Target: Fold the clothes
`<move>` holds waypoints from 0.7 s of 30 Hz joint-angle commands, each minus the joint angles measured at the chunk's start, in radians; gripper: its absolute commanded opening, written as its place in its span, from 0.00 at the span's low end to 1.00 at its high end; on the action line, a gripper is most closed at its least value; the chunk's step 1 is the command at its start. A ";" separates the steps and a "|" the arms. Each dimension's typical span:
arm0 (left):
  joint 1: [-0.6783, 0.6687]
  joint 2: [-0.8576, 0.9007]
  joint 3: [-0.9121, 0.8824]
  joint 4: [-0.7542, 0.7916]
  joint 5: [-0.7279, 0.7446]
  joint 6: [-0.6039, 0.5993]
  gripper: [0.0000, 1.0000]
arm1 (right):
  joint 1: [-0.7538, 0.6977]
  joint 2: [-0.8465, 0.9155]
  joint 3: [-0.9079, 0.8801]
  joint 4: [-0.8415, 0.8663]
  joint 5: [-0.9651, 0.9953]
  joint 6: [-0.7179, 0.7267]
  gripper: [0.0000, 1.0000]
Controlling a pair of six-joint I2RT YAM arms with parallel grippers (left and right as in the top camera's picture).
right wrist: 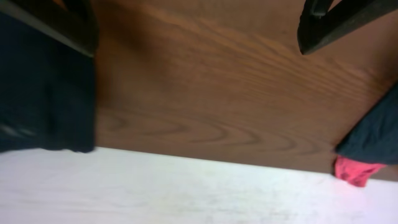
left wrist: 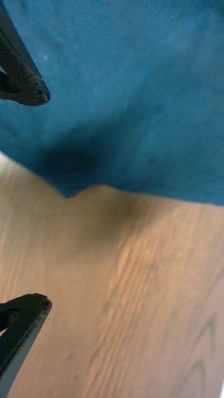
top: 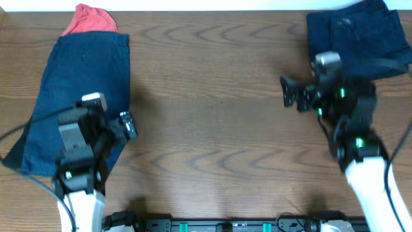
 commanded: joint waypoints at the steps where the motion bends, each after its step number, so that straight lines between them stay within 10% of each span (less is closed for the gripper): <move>1: -0.002 0.146 0.148 -0.067 0.058 0.017 0.98 | -0.008 0.152 0.166 -0.076 -0.114 -0.047 0.99; 10: -0.001 0.571 0.601 -0.342 0.057 0.036 0.98 | -0.008 0.402 0.457 -0.307 -0.135 -0.124 0.99; 21: 0.047 0.750 0.656 -0.114 0.056 0.063 0.98 | -0.006 0.408 0.457 -0.308 -0.138 -0.120 0.99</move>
